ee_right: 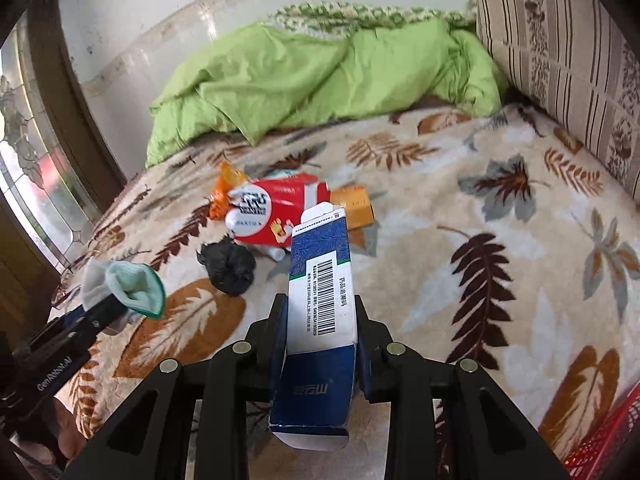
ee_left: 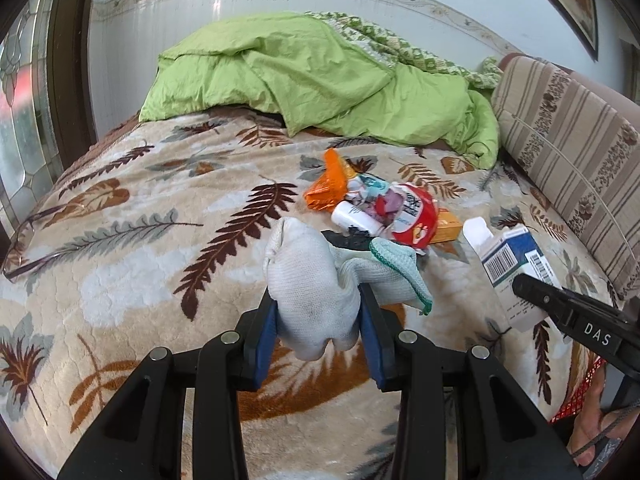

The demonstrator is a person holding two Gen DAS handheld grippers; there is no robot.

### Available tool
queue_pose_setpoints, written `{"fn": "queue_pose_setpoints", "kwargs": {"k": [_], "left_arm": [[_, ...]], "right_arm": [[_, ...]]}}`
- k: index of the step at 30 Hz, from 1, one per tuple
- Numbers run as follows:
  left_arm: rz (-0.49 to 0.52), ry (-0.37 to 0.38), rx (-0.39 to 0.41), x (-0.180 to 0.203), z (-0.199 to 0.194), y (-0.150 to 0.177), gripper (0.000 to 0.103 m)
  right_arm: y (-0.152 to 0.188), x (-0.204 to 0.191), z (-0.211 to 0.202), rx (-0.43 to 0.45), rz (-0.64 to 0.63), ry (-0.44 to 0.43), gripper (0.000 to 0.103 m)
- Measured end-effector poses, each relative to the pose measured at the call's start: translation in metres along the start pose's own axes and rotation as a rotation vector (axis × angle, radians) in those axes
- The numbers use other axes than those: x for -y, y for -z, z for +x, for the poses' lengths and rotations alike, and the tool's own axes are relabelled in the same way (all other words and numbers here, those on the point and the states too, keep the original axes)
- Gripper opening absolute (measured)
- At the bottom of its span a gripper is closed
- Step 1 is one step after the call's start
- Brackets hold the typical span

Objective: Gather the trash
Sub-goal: 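Lift the blue-and-white box with the right tool while the left tool holds the sock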

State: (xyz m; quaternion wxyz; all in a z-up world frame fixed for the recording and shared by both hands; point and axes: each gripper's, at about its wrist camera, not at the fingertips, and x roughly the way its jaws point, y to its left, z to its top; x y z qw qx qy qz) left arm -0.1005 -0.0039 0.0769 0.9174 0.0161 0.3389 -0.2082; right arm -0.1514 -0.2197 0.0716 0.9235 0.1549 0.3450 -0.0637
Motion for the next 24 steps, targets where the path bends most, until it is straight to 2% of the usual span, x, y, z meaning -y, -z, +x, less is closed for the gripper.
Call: {"fn": "queue_pose_setpoints", "kwargs": {"k": [10, 24], "left_arm": [[0.030, -0.010, 0.017, 0.009, -0.009, -0.004, 0.037], [-0.004, -0.035, 0.062, -0.001, -0.038, -0.009, 0.037]], "right_arm": [[-0.003, -0.004, -0.020, 0.046, -0.008, -0.016, 0.031], [-0.005, -0.015, -0.043, 0.092, -0.012, -0.017, 0.031]]}}
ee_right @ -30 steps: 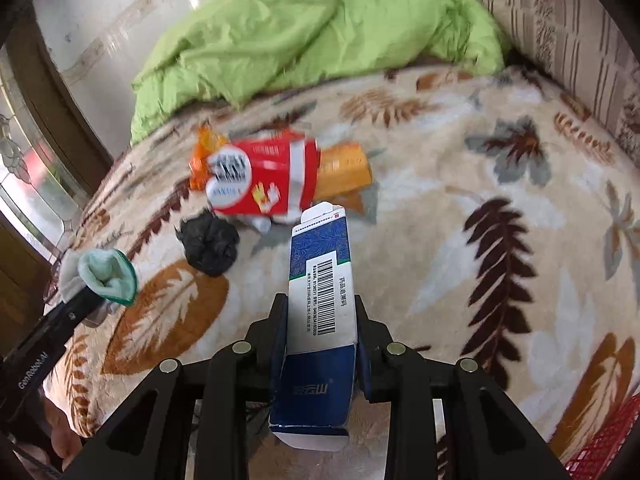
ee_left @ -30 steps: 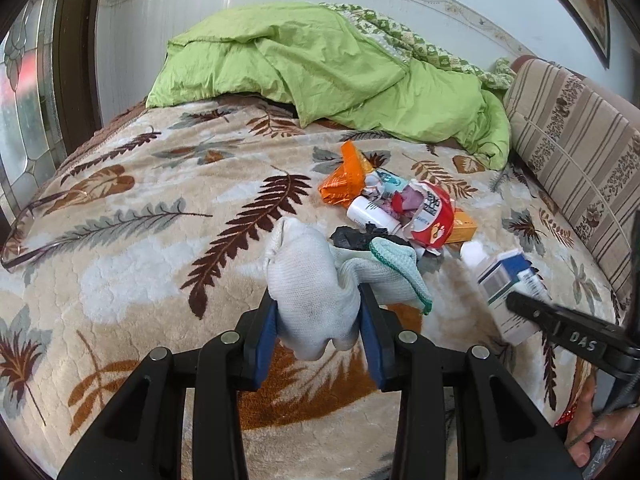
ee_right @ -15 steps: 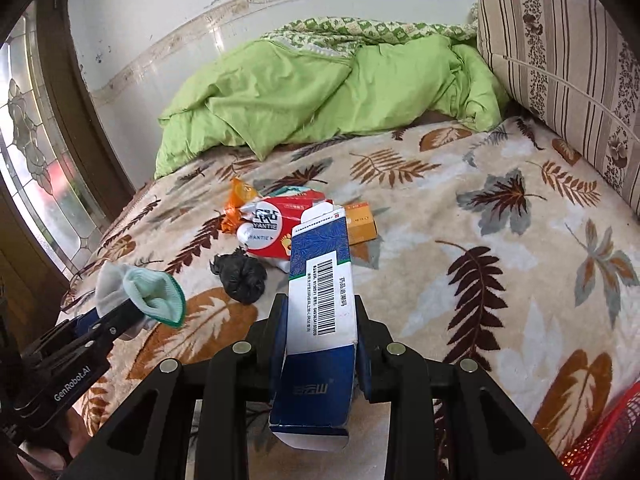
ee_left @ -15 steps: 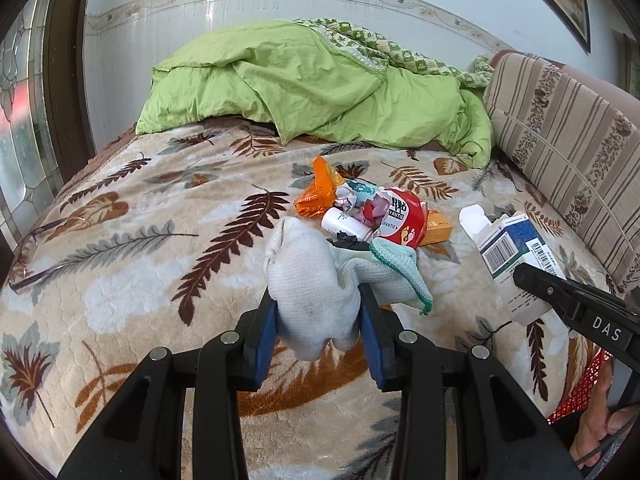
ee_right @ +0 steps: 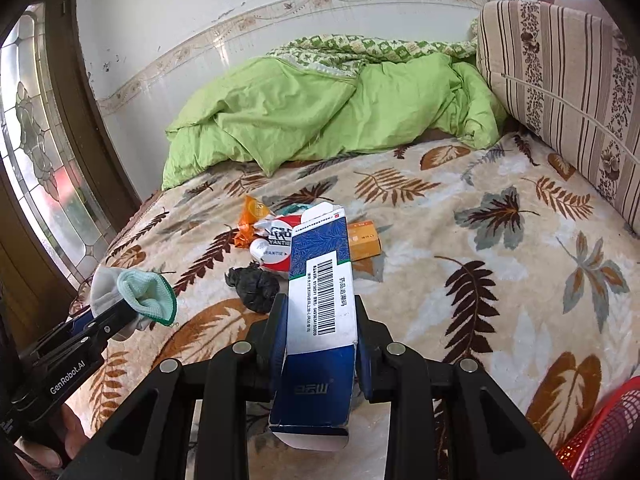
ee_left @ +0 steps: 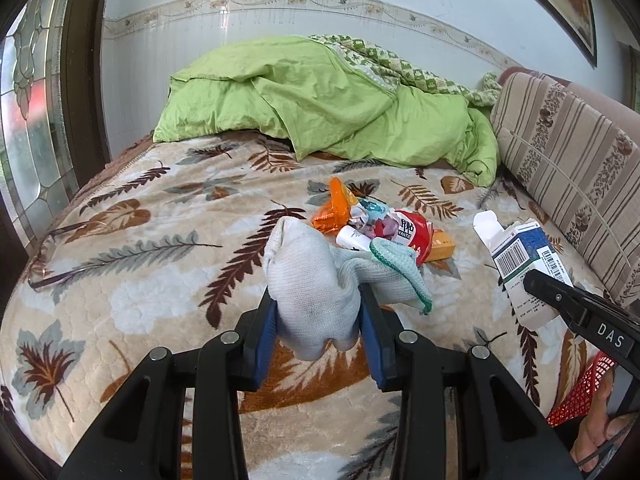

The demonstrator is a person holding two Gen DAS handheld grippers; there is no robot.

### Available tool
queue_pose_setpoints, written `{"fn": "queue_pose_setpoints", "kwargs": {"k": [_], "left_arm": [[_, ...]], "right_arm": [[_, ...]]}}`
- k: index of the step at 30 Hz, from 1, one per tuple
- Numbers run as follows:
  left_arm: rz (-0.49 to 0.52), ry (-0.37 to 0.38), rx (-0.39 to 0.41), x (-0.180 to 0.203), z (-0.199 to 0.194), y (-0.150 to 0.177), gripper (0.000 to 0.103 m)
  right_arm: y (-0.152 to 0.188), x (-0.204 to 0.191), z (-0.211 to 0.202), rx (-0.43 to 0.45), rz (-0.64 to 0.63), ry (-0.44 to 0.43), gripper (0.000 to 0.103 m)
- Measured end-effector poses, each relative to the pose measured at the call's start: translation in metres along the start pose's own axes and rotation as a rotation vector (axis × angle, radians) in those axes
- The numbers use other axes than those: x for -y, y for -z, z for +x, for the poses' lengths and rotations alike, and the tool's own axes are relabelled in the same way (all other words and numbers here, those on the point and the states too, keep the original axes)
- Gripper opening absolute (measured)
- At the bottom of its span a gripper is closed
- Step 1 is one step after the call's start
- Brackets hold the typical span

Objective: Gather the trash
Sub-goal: 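Lift the blue-and-white box with the right tool while the left tool holds the sock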

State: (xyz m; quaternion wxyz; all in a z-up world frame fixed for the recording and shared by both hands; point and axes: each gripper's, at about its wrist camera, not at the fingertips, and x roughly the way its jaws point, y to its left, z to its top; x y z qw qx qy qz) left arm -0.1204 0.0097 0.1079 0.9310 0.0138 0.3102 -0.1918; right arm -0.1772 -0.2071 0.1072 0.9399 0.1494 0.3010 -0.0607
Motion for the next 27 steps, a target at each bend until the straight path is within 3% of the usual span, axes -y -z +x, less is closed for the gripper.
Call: {"fn": "queue_pose_setpoints", "kwargs": {"k": [13, 27], "left_arm": [[-0.007, -0.022, 0.028, 0.000, -0.015, -0.005, 0.037], [0.017, -0.159, -0.011, 0.025, -0.021, 0.002, 0.037]], "right_arm": [[0.014, -0.008, -0.025, 0.030, -0.026, 0.010, 0.031], [0.019, 0.011, -0.030, 0.056, 0.015, -0.038, 0.031]]}}
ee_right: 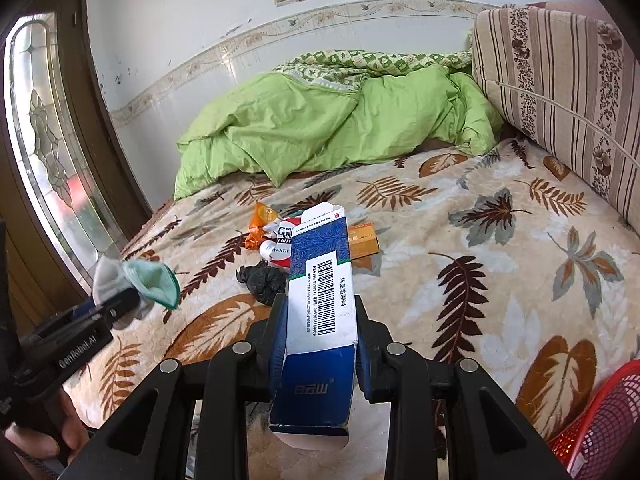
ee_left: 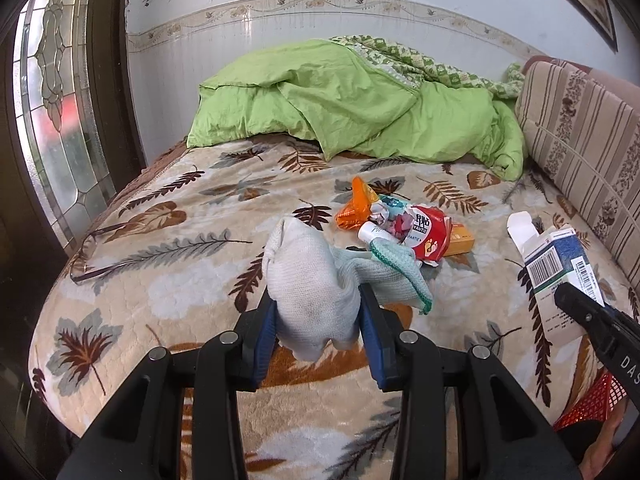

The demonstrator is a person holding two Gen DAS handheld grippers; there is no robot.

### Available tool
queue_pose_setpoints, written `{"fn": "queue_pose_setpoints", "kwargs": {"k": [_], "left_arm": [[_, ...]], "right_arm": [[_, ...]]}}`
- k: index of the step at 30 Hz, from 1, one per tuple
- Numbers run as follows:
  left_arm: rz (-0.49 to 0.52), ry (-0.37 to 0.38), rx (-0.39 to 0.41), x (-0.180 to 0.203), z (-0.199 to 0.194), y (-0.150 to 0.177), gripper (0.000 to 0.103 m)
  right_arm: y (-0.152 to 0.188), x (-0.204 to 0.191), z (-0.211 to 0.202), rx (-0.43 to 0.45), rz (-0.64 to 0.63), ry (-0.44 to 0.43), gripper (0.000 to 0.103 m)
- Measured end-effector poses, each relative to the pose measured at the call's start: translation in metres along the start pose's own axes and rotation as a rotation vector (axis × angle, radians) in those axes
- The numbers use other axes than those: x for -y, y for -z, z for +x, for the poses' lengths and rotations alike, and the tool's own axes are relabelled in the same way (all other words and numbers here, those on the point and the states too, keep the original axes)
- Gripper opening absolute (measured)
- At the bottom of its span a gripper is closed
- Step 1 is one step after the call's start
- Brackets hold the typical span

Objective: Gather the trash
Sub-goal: 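Lift the blue-and-white box with the right tool while the left tool holds the sock, then carry the sock in the left tool and the box in the right tool toward the red basket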

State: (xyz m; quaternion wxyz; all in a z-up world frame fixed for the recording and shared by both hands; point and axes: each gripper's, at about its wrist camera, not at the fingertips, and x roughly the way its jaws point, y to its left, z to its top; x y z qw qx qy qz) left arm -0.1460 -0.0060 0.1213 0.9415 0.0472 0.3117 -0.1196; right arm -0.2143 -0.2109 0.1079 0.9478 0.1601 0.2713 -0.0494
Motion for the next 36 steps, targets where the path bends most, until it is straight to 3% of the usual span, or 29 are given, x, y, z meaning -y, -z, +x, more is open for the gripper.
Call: {"fn": "queue_pose_setpoints", "kwargs": {"k": [13, 23, 36], "left_arm": [[0.043, -0.023, 0.016, 0.026, -0.011, -0.003, 0.038], [0.077, 0.028, 0.002, 0.042, 0.004, 0.005, 0.038], [0.054, 0.153, -0.009, 0.041, 0.022, 0.011, 0.038]], "right_arm": [[-0.001, 0.018, -0.010, 0.019, 0.058, -0.032, 0.031], [-0.003, 0.021, -0.009, 0.005, 0.070, -0.037, 0.031], [-0.004, 0.020, -0.013, 0.005, 0.063, -0.005, 0.031]]}}
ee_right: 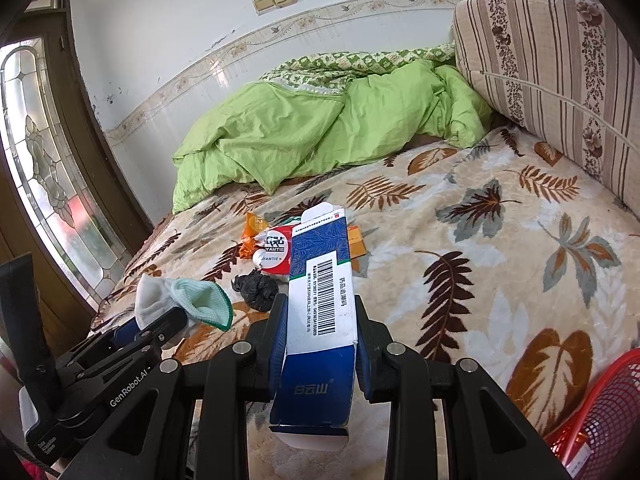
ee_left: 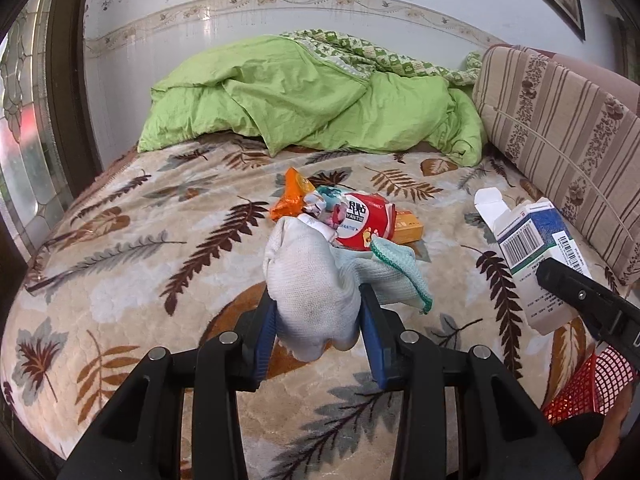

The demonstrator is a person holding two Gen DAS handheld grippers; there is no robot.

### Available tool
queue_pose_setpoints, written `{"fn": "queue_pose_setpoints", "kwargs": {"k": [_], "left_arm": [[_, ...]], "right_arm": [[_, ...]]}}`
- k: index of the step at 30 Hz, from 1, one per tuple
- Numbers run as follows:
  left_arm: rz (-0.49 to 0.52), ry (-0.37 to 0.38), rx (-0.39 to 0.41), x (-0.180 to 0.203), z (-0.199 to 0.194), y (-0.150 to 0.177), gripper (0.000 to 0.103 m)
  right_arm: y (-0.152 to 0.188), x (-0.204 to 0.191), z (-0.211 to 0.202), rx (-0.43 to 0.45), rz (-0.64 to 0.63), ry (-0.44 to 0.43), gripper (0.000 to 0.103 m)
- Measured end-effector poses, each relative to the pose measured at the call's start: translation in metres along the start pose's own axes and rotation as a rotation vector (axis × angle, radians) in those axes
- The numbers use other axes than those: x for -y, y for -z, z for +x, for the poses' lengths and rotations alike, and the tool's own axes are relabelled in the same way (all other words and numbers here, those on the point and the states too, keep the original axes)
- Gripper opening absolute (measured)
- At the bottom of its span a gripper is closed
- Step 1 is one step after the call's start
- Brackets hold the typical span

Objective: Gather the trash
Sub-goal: 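Carry the sock in the left tool and the box in the right tool toward the red basket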

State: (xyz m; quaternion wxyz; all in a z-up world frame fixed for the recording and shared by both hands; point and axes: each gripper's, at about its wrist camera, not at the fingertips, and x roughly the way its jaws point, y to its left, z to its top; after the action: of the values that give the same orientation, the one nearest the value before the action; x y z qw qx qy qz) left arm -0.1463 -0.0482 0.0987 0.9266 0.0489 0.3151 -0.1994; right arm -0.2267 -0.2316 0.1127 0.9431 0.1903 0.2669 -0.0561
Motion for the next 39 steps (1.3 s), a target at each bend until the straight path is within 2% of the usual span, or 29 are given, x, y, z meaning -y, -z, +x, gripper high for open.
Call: {"fn": "queue_pose_setpoints", "kwargs": {"k": [6, 17, 39], "left_arm": [[-0.033, 0.040, -0.026, -0.006, 0.010, 0.000, 0.038], [-0.041, 0.054, -0.028, -0.009, 0.011, 0.001, 0.038], [-0.040, 0.056, -0.022, -0.008, 0.007, 0.000, 0.038]], "right_arm": [[0.000, 0.002, -0.006, -0.002, -0.015, 0.042, 0.031], [0.001, 0.000, -0.011, -0.008, -0.039, 0.075, 0.031], [0.005, 0.010, -0.013, -0.024, 0.000, 0.117, 0.031]]}}
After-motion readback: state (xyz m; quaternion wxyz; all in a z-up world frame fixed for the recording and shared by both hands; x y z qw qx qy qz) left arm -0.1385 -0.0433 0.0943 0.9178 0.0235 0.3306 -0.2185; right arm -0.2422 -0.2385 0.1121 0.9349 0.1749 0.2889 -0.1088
